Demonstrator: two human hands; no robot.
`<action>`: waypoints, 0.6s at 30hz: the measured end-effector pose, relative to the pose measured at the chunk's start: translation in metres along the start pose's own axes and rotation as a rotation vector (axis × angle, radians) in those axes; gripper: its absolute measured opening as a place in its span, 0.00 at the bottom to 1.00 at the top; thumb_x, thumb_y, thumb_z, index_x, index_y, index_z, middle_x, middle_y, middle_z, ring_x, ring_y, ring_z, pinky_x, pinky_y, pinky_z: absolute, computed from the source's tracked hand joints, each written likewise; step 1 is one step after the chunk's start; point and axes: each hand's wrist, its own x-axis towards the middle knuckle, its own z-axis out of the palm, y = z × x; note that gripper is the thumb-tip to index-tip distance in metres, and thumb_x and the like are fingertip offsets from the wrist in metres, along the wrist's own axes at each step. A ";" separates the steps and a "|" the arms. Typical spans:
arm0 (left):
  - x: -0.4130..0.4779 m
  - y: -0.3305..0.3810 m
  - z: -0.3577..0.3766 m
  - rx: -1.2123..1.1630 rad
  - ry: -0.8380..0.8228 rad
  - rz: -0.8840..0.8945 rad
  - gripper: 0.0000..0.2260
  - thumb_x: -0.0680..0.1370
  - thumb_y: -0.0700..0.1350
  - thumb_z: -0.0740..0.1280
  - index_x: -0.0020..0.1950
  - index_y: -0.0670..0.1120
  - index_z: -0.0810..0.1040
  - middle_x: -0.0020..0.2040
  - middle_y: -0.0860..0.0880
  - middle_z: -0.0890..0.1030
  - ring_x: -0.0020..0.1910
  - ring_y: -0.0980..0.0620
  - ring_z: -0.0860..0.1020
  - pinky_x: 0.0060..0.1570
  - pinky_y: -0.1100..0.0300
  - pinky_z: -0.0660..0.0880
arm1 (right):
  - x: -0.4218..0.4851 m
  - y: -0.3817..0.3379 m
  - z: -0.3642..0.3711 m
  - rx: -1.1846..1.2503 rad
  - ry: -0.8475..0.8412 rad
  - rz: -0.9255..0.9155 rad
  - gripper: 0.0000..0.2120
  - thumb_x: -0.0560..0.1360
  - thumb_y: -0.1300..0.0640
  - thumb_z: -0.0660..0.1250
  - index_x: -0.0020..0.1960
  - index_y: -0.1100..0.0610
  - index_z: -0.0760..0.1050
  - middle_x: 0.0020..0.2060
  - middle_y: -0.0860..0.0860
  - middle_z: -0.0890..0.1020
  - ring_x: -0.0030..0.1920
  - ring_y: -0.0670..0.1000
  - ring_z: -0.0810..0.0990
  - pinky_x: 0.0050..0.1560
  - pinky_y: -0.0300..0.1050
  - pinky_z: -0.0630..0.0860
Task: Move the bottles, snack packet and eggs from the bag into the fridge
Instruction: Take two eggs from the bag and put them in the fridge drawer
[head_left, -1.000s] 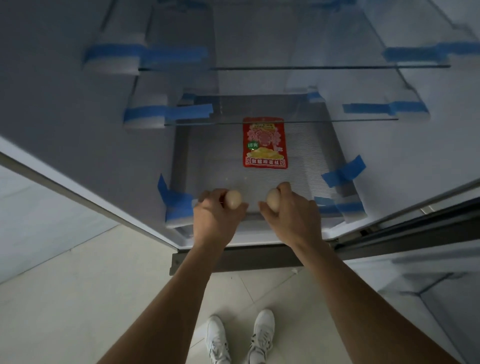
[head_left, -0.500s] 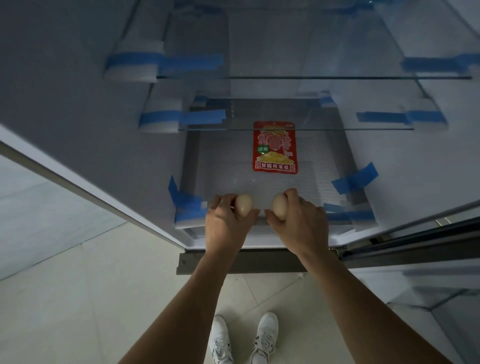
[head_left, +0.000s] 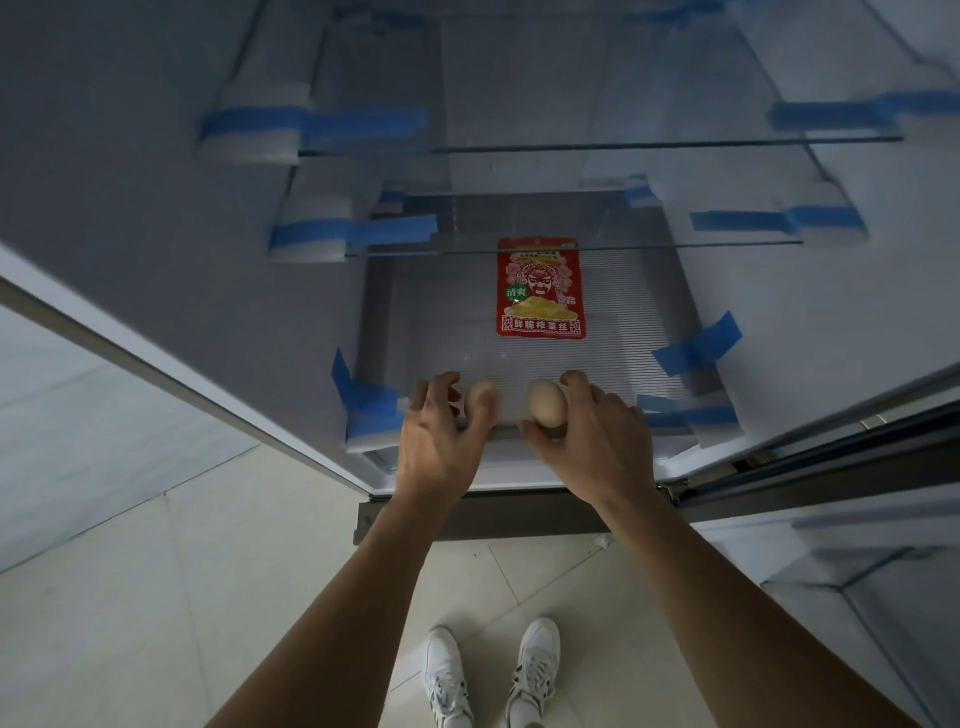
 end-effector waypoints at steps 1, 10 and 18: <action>0.001 -0.001 -0.004 -0.031 0.008 0.007 0.22 0.80 0.58 0.61 0.69 0.46 0.69 0.59 0.46 0.73 0.52 0.49 0.76 0.40 0.73 0.69 | -0.001 0.000 -0.003 0.008 -0.015 0.005 0.34 0.70 0.30 0.68 0.64 0.54 0.71 0.48 0.53 0.85 0.47 0.57 0.85 0.51 0.55 0.79; 0.030 -0.051 -0.034 0.429 -0.059 0.272 0.21 0.82 0.48 0.58 0.76 0.48 0.68 0.75 0.44 0.69 0.73 0.41 0.67 0.69 0.45 0.68 | -0.060 0.015 -0.023 0.463 0.263 0.353 0.25 0.80 0.35 0.56 0.56 0.57 0.74 0.39 0.47 0.79 0.36 0.47 0.77 0.39 0.39 0.74; 0.033 -0.070 -0.029 0.700 -0.132 0.371 0.26 0.82 0.60 0.45 0.78 0.55 0.63 0.79 0.47 0.63 0.78 0.43 0.58 0.74 0.42 0.58 | -0.083 0.010 0.057 1.348 -0.050 1.433 0.20 0.84 0.45 0.56 0.62 0.60 0.75 0.51 0.57 0.81 0.52 0.56 0.81 0.54 0.51 0.76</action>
